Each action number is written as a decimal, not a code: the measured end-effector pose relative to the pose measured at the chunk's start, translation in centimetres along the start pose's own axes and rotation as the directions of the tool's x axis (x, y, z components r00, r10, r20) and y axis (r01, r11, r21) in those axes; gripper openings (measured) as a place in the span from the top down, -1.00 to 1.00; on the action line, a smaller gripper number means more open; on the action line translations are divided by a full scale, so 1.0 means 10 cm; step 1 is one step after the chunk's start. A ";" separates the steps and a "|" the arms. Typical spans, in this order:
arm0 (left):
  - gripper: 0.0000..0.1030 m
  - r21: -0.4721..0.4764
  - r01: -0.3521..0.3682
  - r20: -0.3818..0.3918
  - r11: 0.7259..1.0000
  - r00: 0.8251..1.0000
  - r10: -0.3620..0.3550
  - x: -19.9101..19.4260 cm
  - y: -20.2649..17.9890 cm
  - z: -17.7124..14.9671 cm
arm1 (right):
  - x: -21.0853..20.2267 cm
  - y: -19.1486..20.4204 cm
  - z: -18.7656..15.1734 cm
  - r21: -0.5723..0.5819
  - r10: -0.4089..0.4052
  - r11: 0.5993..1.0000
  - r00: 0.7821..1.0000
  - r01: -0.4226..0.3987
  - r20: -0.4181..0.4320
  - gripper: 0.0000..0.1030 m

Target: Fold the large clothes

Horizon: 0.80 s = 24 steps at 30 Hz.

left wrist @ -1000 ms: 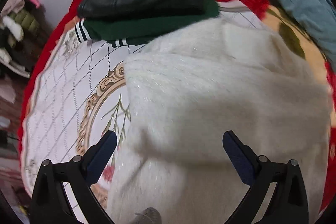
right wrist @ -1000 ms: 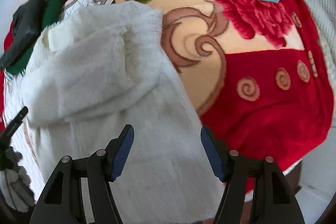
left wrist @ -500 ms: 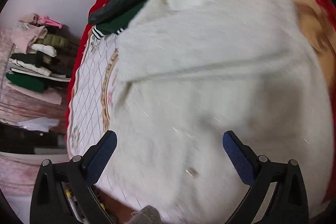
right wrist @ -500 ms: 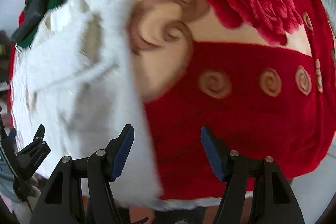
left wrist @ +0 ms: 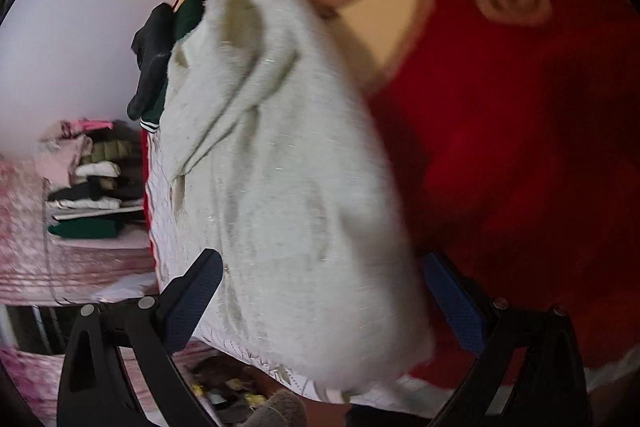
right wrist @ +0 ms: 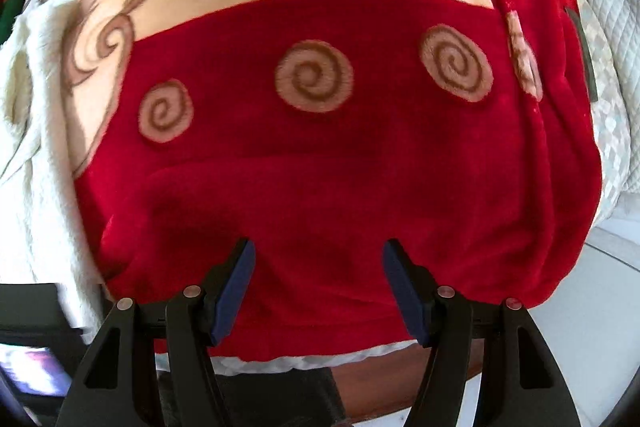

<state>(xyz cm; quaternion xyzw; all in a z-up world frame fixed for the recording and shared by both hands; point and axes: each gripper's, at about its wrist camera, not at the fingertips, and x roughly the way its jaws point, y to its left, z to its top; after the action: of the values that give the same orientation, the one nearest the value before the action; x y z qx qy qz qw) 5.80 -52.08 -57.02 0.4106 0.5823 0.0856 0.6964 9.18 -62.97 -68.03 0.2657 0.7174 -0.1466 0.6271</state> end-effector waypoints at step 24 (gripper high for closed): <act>0.73 -0.484 0.230 -0.011 0.844 0.963 -0.268 0.61 1.57 -0.17 | -0.04 1.85 1.22 -0.250 0.733 0.659 0.681 -0.709 0.001 -0.78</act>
<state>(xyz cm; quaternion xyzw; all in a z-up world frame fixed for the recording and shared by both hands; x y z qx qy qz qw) 11.80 -37.44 -50.99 0.1429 0.6181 0.1516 0.7580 29.69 -54.56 -67.47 0.4463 0.5323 0.1846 0.6953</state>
